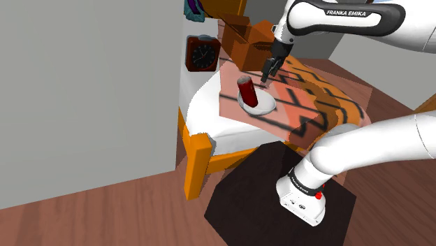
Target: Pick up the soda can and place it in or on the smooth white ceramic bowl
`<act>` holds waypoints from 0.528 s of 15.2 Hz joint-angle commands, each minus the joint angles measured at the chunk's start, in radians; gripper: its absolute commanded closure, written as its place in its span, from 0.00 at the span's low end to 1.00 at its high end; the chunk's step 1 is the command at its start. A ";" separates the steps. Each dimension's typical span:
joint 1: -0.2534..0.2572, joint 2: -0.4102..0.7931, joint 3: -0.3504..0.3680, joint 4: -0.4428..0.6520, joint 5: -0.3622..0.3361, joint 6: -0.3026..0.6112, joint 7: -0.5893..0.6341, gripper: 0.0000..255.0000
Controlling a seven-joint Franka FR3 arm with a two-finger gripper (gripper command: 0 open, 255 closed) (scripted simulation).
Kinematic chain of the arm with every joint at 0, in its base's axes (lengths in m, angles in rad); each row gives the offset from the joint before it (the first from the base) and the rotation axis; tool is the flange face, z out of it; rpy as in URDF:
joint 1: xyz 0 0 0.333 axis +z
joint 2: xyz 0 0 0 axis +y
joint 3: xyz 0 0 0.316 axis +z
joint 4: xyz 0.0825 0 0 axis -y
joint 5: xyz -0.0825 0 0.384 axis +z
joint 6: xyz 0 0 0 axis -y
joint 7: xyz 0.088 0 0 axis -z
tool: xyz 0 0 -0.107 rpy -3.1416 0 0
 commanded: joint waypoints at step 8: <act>0.003 0.006 0.006 0.132 0.005 -0.126 -0.002 0.00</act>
